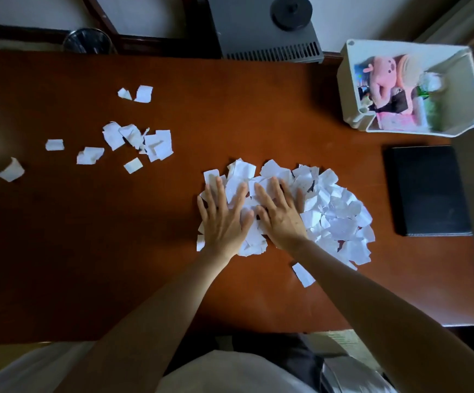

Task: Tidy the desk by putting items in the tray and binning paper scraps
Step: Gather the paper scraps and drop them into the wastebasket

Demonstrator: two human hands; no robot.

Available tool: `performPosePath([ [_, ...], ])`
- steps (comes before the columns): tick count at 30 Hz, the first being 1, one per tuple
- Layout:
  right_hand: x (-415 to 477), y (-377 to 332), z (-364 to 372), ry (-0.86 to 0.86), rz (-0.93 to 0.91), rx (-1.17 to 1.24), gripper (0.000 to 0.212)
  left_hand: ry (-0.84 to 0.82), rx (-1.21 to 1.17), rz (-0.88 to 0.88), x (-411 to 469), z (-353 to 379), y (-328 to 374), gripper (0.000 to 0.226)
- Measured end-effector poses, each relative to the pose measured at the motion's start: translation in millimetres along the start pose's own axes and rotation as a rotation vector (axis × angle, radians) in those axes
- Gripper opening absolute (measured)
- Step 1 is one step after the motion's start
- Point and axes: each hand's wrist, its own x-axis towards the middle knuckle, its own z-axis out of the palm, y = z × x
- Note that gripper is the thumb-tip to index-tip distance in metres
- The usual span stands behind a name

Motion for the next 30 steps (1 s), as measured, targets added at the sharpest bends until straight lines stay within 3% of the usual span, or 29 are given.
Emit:
performPosePath([
  [4, 6, -11, -8, 0.016, -0.049, 0.093, 0.077, -0.008, 0.007, -0.029, -9, -9, -8, 0.061],
  [9, 30, -62, -22, 0.035, -0.12, 0.165, 0.078, 0.023, -0.022, -0.119, -14, -32, -44, 0.066],
  [13, 59, -111, -22, -0.025, -0.161, 0.198, 0.083, 0.108, -0.015, -0.229, 13, -62, -85, 0.057],
  [18, 116, -164, -15, -0.131, -0.157, 0.174, 0.054, 0.145, -0.034, -0.348, 54, -94, -147, 0.061],
  [25, 218, -225, -17, -0.142, -0.033, 0.093, 0.058, 0.185, -0.064, -0.59, 88, -113, -244, 0.061],
  [30, 263, -249, -2, -0.221, 0.031, 0.044, 0.059, 0.1, -0.057, -0.556, 97, -107, -282, 0.059],
])
